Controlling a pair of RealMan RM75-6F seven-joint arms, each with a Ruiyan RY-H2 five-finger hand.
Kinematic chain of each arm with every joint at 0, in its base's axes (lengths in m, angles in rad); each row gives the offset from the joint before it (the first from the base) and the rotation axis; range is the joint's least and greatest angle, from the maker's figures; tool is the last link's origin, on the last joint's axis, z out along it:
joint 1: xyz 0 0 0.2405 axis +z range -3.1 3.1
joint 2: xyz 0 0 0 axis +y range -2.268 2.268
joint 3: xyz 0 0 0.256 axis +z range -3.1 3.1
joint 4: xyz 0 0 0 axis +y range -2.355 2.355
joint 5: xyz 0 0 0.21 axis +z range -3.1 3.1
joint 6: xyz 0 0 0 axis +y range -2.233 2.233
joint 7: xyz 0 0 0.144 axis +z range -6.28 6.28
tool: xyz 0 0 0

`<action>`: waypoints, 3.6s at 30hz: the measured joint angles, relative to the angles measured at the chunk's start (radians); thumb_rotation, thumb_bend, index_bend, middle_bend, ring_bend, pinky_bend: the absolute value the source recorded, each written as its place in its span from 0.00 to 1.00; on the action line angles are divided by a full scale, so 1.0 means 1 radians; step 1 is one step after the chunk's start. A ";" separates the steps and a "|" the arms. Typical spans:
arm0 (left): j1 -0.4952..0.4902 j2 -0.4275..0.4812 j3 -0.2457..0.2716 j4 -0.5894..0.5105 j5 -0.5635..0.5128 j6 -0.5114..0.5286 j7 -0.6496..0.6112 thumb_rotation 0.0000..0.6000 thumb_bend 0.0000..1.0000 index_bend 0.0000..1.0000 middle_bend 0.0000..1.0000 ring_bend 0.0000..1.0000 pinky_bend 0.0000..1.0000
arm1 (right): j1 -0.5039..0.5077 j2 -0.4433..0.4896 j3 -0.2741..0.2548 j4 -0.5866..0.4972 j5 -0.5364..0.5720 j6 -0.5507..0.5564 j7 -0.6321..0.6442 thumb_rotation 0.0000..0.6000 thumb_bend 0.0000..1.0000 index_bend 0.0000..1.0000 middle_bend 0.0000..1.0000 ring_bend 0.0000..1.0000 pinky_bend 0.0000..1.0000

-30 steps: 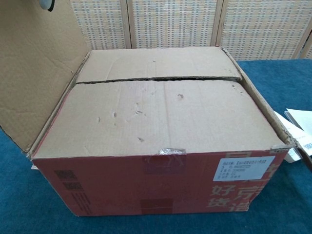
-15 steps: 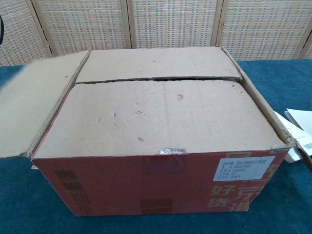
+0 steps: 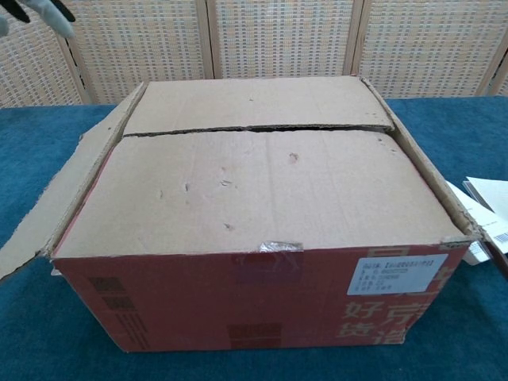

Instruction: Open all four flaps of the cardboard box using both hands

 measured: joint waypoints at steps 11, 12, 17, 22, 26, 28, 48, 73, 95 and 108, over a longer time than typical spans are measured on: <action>-0.007 -0.179 -0.043 -0.032 -0.174 0.078 0.315 0.25 0.21 0.00 0.00 0.00 0.00 | -0.011 0.002 -0.001 0.009 -0.005 0.014 0.020 1.00 0.96 0.19 0.18 0.00 0.05; -0.009 -0.197 -0.044 -0.032 -0.187 0.083 0.341 0.34 0.21 0.00 0.00 0.00 0.00 | -0.012 0.002 -0.001 0.010 -0.005 0.014 0.021 1.00 0.96 0.19 0.18 0.00 0.05; -0.036 -0.297 -0.050 -0.030 -0.264 0.091 0.446 0.67 0.22 0.00 0.00 0.00 0.00 | -0.015 0.001 -0.003 0.014 -0.007 0.016 0.028 1.00 0.96 0.19 0.18 0.00 0.05; -0.062 -0.367 -0.052 -0.020 -0.318 0.103 0.535 0.81 0.22 0.00 0.00 0.00 0.00 | -0.019 0.002 -0.003 0.017 -0.007 0.022 0.031 1.00 0.96 0.19 0.18 0.00 0.05; -0.075 -0.413 -0.053 -0.012 -0.353 0.126 0.588 0.82 0.22 0.00 0.00 0.00 0.00 | -0.023 0.005 -0.004 0.017 -0.007 0.025 0.032 1.00 0.96 0.19 0.18 0.00 0.05; -0.082 -0.435 -0.053 -0.005 -0.373 0.135 0.610 0.82 0.22 0.00 0.00 0.00 0.00 | -0.026 0.007 -0.004 0.015 -0.008 0.028 0.033 1.00 0.96 0.19 0.18 0.00 0.05; -0.171 -0.560 -0.054 0.064 -0.531 0.124 0.703 0.82 0.23 0.00 0.00 0.00 0.00 | -0.041 0.015 -0.001 0.015 -0.004 0.044 0.035 1.00 0.96 0.19 0.18 0.00 0.05; -0.198 -0.656 -0.104 0.141 -0.533 0.280 0.711 0.84 0.25 0.00 0.00 0.00 0.00 | -0.056 0.020 0.002 0.016 -0.007 0.060 0.047 1.00 0.96 0.19 0.18 0.00 0.05; -0.293 -0.660 -0.258 0.345 -0.537 0.297 0.678 0.83 0.23 0.00 0.00 0.00 0.00 | -0.060 0.026 0.004 0.011 -0.004 0.059 0.046 1.00 0.96 0.19 0.18 0.00 0.05; -0.411 -0.762 -0.285 0.568 -0.643 0.215 0.748 0.83 0.22 0.00 0.00 0.00 0.00 | -0.070 0.034 0.004 0.004 0.001 0.067 0.043 1.00 0.96 0.19 0.18 0.00 0.05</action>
